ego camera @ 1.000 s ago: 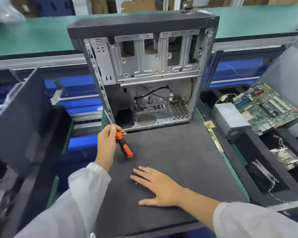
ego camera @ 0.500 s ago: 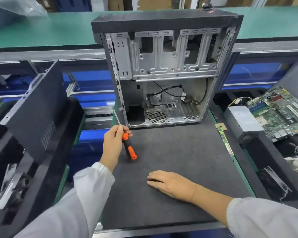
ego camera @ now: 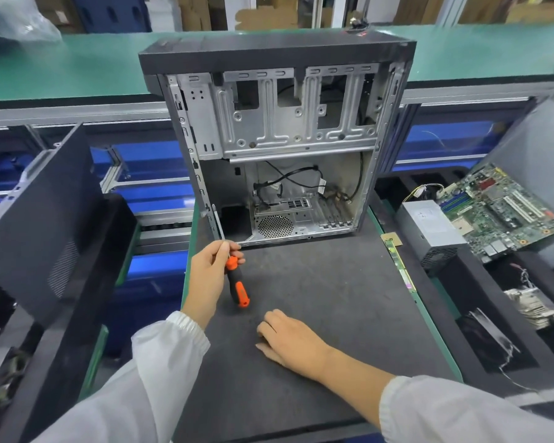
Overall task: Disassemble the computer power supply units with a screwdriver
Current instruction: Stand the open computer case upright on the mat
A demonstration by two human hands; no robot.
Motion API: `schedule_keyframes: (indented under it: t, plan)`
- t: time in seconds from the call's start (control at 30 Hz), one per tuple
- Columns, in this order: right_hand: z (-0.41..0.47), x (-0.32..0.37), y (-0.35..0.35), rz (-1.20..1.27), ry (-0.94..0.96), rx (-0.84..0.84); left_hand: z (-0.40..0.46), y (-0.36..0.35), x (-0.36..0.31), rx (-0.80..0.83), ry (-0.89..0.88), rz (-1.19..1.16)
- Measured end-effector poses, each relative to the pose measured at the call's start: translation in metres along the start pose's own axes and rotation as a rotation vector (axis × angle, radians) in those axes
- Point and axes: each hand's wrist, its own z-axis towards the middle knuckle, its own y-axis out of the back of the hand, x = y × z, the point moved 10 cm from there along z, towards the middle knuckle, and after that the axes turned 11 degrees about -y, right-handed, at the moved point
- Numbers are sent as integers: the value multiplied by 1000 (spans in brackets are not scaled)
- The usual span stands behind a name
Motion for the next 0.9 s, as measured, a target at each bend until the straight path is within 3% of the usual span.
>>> schedule_keyframes:
  t: [0.2,0.5,0.9]
  plan:
    - [2,-8,-1,24,-30,23,2,0,2,9,-1,2]
    - [-28,3,3,-213,238,-144,6,5,3,13,-12,-20]
    - [-29,-14,15,-213,183,-224,4,-12,-1,62,-14,19]
